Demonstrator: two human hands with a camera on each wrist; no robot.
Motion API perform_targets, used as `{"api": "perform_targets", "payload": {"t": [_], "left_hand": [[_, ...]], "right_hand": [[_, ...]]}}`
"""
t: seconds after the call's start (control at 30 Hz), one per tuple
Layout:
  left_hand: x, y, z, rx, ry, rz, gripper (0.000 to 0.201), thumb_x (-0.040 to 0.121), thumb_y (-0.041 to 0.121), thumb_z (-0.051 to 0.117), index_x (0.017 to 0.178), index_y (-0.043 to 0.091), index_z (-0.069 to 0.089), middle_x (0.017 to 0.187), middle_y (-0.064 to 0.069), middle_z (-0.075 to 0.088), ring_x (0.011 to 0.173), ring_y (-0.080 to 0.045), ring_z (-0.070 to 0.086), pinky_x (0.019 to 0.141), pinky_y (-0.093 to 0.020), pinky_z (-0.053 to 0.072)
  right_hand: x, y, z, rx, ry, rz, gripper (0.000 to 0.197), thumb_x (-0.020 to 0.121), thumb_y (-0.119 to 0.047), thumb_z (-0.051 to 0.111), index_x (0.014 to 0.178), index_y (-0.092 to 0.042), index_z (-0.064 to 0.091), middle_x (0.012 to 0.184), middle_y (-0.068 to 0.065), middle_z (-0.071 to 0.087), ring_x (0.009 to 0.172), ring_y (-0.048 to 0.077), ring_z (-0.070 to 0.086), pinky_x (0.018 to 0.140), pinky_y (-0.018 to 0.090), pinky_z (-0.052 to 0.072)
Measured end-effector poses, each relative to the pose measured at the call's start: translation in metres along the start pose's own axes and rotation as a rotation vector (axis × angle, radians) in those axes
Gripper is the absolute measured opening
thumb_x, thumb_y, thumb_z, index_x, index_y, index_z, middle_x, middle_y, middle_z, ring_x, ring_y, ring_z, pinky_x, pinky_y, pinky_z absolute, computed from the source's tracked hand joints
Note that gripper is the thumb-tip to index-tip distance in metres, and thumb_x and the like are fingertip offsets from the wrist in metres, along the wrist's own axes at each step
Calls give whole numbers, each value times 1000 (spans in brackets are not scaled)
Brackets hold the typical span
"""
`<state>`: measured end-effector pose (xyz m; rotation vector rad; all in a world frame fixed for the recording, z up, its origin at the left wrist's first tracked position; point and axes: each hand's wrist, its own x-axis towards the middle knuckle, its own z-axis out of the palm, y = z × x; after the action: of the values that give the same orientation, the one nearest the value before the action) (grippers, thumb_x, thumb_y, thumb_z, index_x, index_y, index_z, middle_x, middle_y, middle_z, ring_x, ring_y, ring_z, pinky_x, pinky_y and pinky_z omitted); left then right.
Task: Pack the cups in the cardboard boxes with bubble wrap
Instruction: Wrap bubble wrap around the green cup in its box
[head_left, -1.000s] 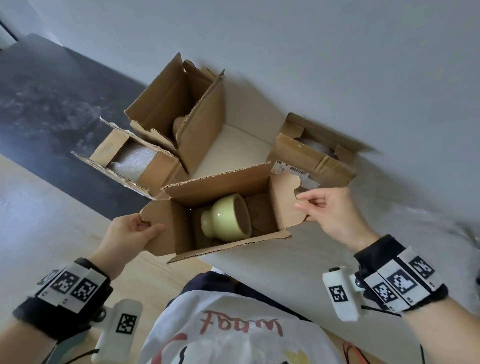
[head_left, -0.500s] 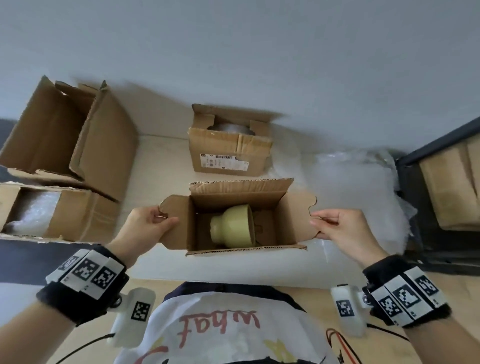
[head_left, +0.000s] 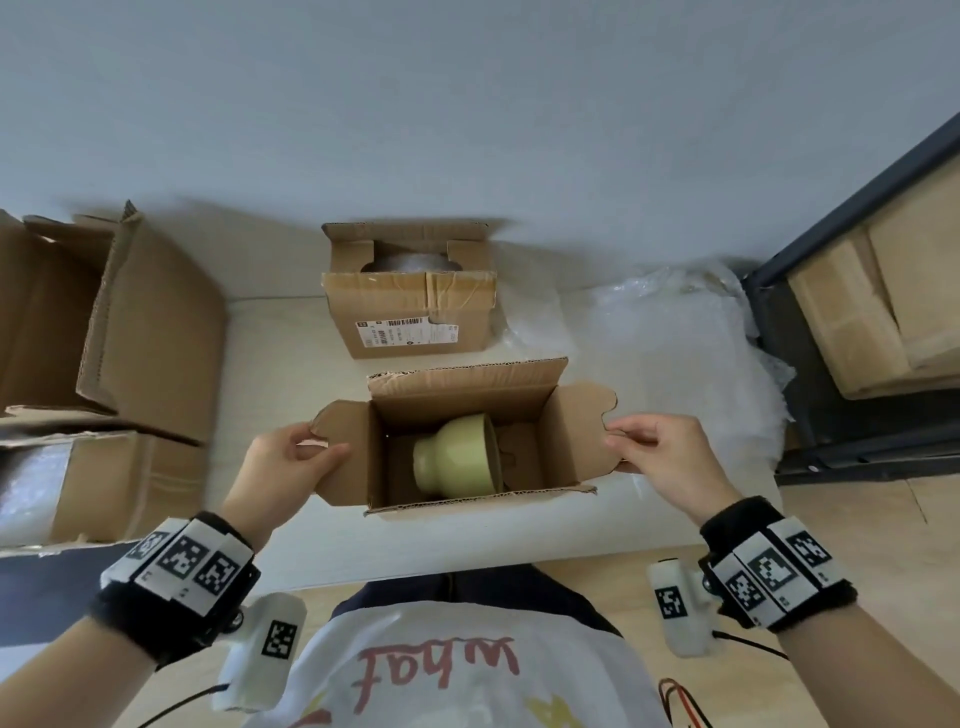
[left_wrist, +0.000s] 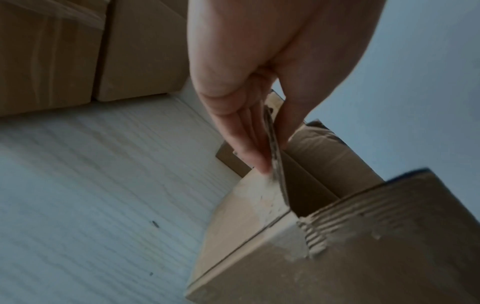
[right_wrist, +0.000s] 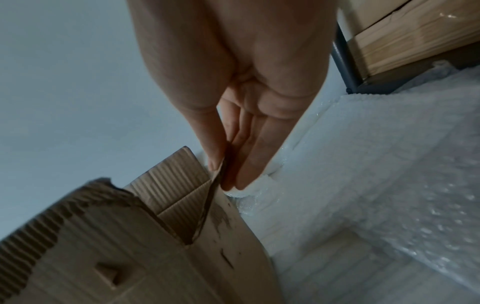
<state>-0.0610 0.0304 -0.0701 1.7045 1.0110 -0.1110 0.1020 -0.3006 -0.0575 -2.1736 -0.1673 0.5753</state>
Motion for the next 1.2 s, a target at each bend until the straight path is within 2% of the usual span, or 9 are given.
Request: {"api": "perform_targets", "payload": {"t": [0.13, 0.23, 0.3, 0.47, 0.57, 0.67, 0.8, 1.0, 1.2], "left_hand": [[-18, 8, 2, 379, 182, 404, 69, 74, 7, 76, 133, 10, 40, 126, -13, 49, 115, -27, 49, 92, -42, 46], [-28, 19, 2, 812, 163, 963, 40, 81, 5, 67, 119, 2, 58, 140, -25, 42, 134, -40, 33, 110, -52, 26], [-33, 26, 10, 980, 34, 1160, 30, 90, 18, 50, 110, 4, 67, 141, -22, 44, 135, -36, 35, 113, -49, 24], [-35, 34, 31, 1261, -153, 921, 79, 79, 67, 49, 127, 5, 58, 145, -22, 39, 135, -36, 36, 111, -49, 28], [-26, 26, 27, 1331, -197, 772, 114, 66, 87, 35, 148, 10, 21, 155, -17, 2, 145, -32, 9, 117, -44, 8], [-16, 12, 23, 1322, -248, 709, 133, 52, 99, 16, 147, 12, -14, 151, -12, -26, 143, -25, -12, 115, -41, -10], [-6, 0, 21, 1251, -334, 677, 142, 41, 105, 15, 139, 13, -32, 143, -6, -44, 136, -22, -31, 112, -37, -19], [3, -1, 21, 1251, -336, 694, 148, 43, 97, 43, 141, 8, -25, 148, -11, -35, 140, -27, -23, 113, -40, -15], [27, 16, 14, 1121, -297, 617, 149, 43, 84, 64, 143, 18, -23, 150, 4, -25, 135, -11, -24, 113, -32, -15]], "right_hand": [[-3, 3, 0, -171, 15, -21, 27, 82, -12, 72, 108, -11, 68, 103, -4, 65, 100, 11, 62, 87, 21, 48], [-9, -3, 6, -404, 115, -165, 35, 75, -12, 78, 107, -14, 63, 116, -2, 52, 105, 11, 51, 90, 24, 44], [-12, -6, 8, -560, 130, -269, 38, 73, -13, 79, 105, -16, 61, 114, -1, 49, 104, 13, 49, 84, 21, 41], [-18, -8, 22, -627, -26, -214, 35, 90, -30, 61, 120, -12, 60, 118, -1, 54, 99, 14, 58, 83, 20, 46], [-19, -12, 32, -541, -56, -85, 49, 89, -36, 63, 129, -9, 55, 124, 2, 56, 108, 17, 56, 91, 24, 45], [-18, -12, 39, -483, -83, 27, 52, 88, -26, 66, 134, -8, 51, 131, 7, 57, 116, 20, 56, 98, 29, 45], [-10, -8, 44, -352, -75, 111, 48, 88, -14, 65, 134, -6, 52, 132, 7, 58, 116, 20, 58, 98, 27, 45], [9, -14, 46, -262, -102, 131, 39, 87, -8, 63, 125, -5, 60, 124, 8, 63, 110, 22, 61, 94, 33, 50], [28, -20, 49, -188, -107, 59, 32, 86, -8, 65, 117, -7, 65, 113, 5, 67, 103, 21, 64, 85, 26, 51]]}}
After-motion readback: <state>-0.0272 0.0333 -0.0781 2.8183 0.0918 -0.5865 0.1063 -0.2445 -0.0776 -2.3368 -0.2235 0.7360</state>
